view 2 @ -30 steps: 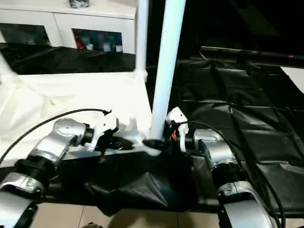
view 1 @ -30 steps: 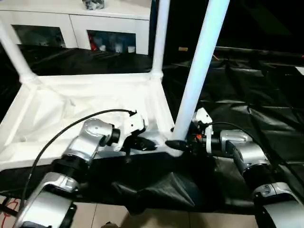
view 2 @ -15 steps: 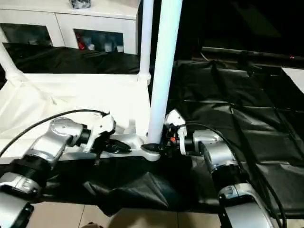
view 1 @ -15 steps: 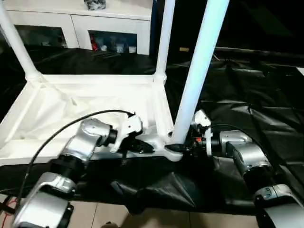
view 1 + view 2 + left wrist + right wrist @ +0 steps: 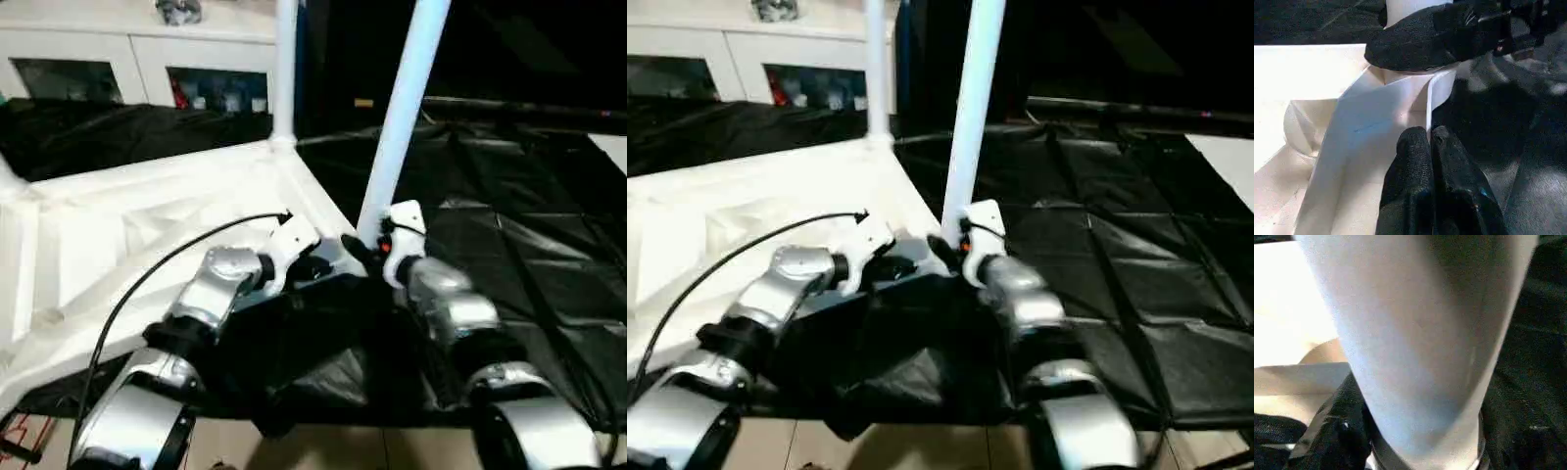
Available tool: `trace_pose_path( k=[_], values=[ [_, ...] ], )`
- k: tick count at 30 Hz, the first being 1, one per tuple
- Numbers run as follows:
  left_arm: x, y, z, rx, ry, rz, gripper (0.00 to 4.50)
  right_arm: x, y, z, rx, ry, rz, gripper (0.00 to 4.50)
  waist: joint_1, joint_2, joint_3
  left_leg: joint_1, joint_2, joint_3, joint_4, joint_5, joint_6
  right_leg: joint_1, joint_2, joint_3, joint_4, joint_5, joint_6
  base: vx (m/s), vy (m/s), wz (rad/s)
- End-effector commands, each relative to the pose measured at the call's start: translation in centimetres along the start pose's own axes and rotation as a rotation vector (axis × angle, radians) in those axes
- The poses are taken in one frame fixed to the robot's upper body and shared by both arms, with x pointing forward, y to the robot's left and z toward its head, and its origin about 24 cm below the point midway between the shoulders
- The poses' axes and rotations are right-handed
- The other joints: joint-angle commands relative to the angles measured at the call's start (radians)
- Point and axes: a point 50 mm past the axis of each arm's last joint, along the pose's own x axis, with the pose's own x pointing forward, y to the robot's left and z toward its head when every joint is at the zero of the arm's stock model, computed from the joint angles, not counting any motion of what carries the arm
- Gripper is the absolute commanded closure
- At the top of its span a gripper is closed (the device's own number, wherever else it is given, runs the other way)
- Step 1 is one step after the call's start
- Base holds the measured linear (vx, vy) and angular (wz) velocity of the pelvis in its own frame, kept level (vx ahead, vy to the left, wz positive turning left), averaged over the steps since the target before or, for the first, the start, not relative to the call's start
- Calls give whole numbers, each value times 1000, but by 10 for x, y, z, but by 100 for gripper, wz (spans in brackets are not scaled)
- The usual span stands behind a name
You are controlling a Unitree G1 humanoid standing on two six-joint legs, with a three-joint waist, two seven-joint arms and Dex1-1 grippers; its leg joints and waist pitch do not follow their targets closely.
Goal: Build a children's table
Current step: Rotate leg to tighten
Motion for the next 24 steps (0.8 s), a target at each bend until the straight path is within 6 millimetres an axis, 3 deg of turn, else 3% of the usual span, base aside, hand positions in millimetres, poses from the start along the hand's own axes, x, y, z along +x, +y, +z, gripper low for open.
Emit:
trace_pose_path(
  k=[1,6,10,15,19,24],
  values=[
    [16,-12,23,36,-67,-41,450,8,31,-21,-18,94,129,121,2,2,-55,9,-10,8,-70,-360,-11,33,-34,26,-85,-387,-155,0,0,0],
    [6,-8,16,65,-48,-86,450,3,25,-12,-85,79,255,82,4,0,-55,4,-9,10,-69,-337,8,41,-34,27,-78,-322,-176,0,0,0],
    [-5,-10,10,100,-38,-199,450,-7,20,-9,-129,65,420,82,4,-2,-59,1,-8,10,-66,-306,22,47,-35,28,-72,-285,-190,0,0,0],
    [-19,-12,6,128,-44,-327,450,-27,10,-10,-157,93,620,82,17,3,-64,2,-2,18,-56,-202,64,53,-27,26,-46,-71,-265,0,0,0],
    [-25,-12,4,143,-33,-370,450,-36,5,-11,-149,114,692,82,31,3,-61,8,0,21,-57,-235,61,50,-29,27,-48,-109,-269,0,0,0],
    [-31,-16,1,151,-22,-457,450,-46,4,-13,-132,155,784,82,37,6,-57,13,1,20,-63,-297,28,46,-31,29,-59,-218,-239,0,0,0]
  ],
)
